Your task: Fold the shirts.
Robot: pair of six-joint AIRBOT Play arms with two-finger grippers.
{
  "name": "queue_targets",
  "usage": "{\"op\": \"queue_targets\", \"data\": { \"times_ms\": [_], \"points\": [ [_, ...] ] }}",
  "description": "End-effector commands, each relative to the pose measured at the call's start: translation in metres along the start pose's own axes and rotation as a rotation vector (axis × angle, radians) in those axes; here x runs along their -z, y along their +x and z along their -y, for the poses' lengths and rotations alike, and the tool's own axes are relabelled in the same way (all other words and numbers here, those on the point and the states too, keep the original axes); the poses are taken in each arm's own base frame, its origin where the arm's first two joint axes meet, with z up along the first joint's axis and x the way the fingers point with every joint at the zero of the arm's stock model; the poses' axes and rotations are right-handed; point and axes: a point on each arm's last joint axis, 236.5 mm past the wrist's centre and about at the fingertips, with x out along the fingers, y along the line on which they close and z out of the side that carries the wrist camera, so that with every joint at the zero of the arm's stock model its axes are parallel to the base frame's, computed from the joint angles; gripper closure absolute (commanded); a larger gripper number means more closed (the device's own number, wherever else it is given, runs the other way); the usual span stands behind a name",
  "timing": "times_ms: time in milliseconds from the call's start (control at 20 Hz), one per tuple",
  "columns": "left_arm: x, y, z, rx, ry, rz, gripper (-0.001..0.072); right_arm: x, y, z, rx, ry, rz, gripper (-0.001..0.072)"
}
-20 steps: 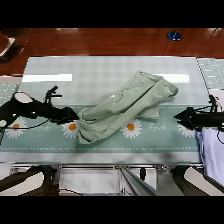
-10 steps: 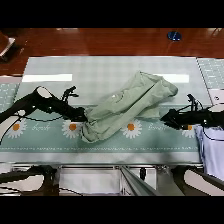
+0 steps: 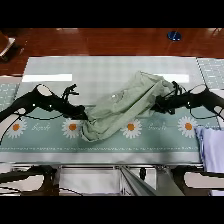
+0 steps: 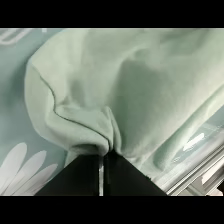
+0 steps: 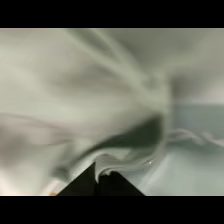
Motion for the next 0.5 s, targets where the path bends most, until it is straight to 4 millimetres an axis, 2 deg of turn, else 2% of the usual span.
{"op": "queue_targets", "data": {
  "times_ms": [0,50,100,200,250,300,400,450],
  "points": [
    [-0.041,-0.046,0.024,0.038,0.029,0.158,0.0685,-0.037,-0.054,-0.06,-0.032,-0.178,0.093,0.0693],
    [-0.063,-0.077,0.045,0.078,0.055,0.261,0.0685,-0.056,-0.089,-0.085,-0.028,-0.241,0.185,0.0693],
    [-0.086,-0.118,0.072,0.127,0.093,0.386,0.0685,-0.073,-0.131,-0.116,-0.026,-0.323,0.293,0.0693],
    [-0.113,-0.213,0.133,0.201,0.205,0.64,0.0685,-0.086,-0.223,-0.182,-0.025,-0.476,0.508,0.0693],
    [-0.116,-0.261,0.161,0.203,0.278,0.762,0.0685,-0.082,-0.268,-0.214,-0.029,-0.554,0.612,0.0693],
    [-0.112,-0.313,0.192,0.185,0.363,0.896,0.0685,-0.069,-0.317,-0.247,-0.037,-0.63,0.725,0.0693],
    [-0.084,-0.406,0.246,0.148,0.509,1.15,0.0685,-0.025,-0.399,-0.296,-0.044,-0.762,0.926,0.0693],
    [-0.06,-0.448,0.27,0.114,0.574,1.269,0.0685,0.003,-0.434,-0.311,-0.032,-0.815,1.019,0.0693]
  ]
}}
